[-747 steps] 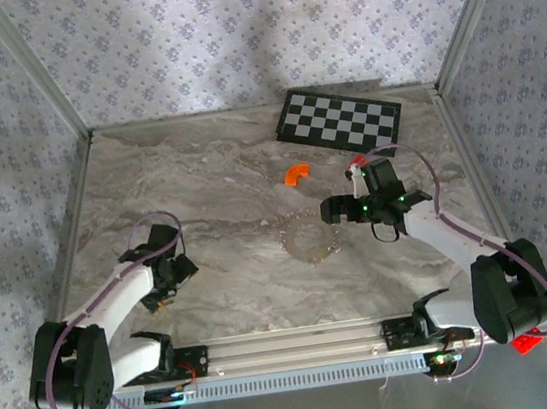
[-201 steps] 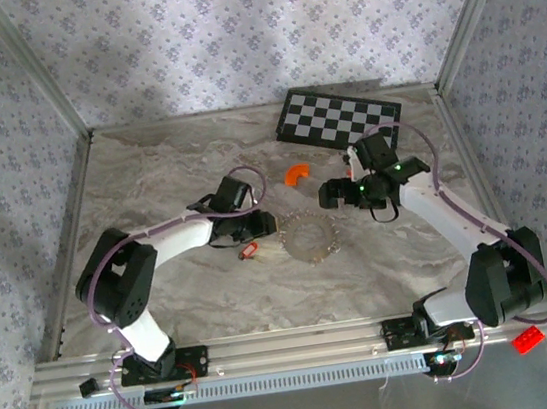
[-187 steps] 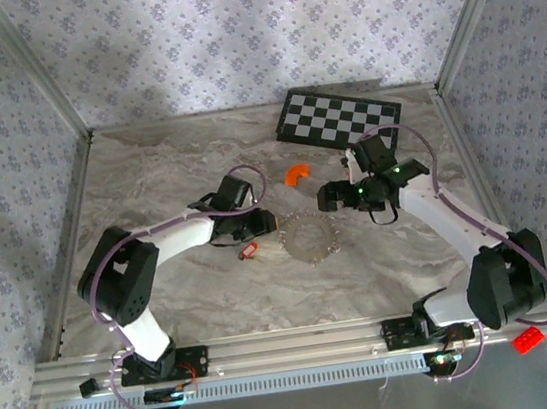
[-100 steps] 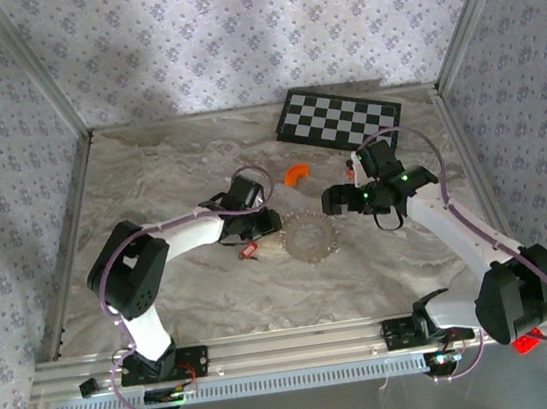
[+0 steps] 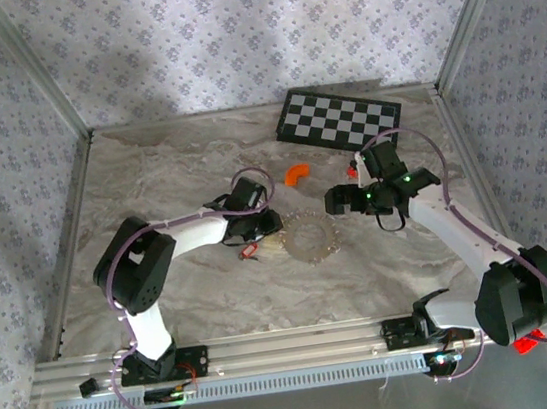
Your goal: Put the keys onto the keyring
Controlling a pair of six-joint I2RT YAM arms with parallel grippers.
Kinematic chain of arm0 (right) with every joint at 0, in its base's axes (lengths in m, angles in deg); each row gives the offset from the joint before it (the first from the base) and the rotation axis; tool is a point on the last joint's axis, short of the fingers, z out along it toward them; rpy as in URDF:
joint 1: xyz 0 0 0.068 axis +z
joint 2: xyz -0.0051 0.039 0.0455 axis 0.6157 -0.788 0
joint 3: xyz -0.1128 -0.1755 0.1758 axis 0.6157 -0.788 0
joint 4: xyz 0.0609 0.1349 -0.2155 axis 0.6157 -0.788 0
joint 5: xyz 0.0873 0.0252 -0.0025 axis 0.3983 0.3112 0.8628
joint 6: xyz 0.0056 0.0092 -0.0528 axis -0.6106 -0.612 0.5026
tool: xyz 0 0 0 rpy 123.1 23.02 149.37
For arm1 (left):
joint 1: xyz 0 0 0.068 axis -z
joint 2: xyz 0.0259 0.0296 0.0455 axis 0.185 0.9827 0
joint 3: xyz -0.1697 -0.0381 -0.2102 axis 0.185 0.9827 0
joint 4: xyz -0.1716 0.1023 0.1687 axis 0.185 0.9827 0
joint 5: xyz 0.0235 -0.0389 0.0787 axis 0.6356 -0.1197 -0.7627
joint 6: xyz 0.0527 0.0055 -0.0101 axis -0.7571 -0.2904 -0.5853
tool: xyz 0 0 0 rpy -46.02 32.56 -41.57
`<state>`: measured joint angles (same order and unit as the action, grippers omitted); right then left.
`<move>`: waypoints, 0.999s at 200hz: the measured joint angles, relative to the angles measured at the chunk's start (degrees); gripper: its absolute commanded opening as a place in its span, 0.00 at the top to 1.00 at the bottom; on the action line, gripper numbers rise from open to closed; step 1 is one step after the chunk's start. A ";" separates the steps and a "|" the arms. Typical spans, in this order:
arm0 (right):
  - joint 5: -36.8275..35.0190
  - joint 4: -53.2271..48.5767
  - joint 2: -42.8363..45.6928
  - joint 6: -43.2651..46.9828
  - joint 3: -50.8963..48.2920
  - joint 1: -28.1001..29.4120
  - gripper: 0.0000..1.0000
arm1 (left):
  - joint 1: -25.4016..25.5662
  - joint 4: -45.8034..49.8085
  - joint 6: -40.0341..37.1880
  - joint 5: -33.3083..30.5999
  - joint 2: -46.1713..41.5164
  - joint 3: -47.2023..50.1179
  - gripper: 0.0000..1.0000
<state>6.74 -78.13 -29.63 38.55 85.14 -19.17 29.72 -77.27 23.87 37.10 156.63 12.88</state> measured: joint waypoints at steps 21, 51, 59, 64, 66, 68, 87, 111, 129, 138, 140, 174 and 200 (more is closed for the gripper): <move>0.02 0.37 0.20 0.00 -0.33 -0.11 0.00 | 0.50 -0.94 0.57 0.00 0.52 0.00 0.76; 0.02 0.50 0.37 0.02 -0.33 -0.52 0.00 | 1.01 -2.21 1.51 0.02 1.66 0.02 0.80; 0.04 0.52 0.46 0.04 -0.33 -0.63 0.00 | 1.01 -2.47 1.64 0.04 1.86 0.02 0.80; 0.04 0.52 0.48 0.04 -0.33 -0.72 0.00 | 1.03 -2.64 1.70 0.02 1.99 0.02 0.80; 0.02 0.52 0.48 0.04 -0.33 -0.74 0.00 | 1.01 -2.69 1.73 0.02 2.01 0.02 0.80; 0.02 0.52 0.50 0.04 -0.33 -0.76 0.00 | 1.01 -2.69 1.73 0.02 2.01 0.02 0.80; 0.04 0.55 0.55 0.37 -0.33 -0.87 0.00 | 1.01 -2.89 2.10 0.07 2.10 0.02 0.81; 0.02 0.52 0.55 0.52 -0.33 -1.11 0.00 | 1.01 -3.10 2.32 0.02 2.19 0.04 0.82; 0.02 0.48 0.90 0.72 -0.33 -1.25 0.00 | 0.98 -3.37 2.51 0.02 2.40 0.04 0.84; 0.02 0.44 1.25 0.85 -0.33 -1.25 0.00 | 1.01 -3.50 2.64 0.02 2.43 0.04 0.85; 0.04 0.42 1.36 0.87 -0.33 -1.29 0.00 | 1.01 -3.52 2.73 0.02 2.43 0.07 0.85; 0.02 0.26 1.92 0.90 -0.33 -1.75 0.00 | 0.98 -4.15 2.78 0.04 2.80 0.07 0.87; 0.02 0.28 1.92 0.90 -0.33 -1.99 0.00 | 0.94 -4.33 2.78 0.07 2.80 0.07 0.89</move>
<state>6.76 -77.85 -27.71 39.44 84.81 -21.16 30.66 -81.60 26.64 37.17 159.43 12.94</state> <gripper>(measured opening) 0.995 0.120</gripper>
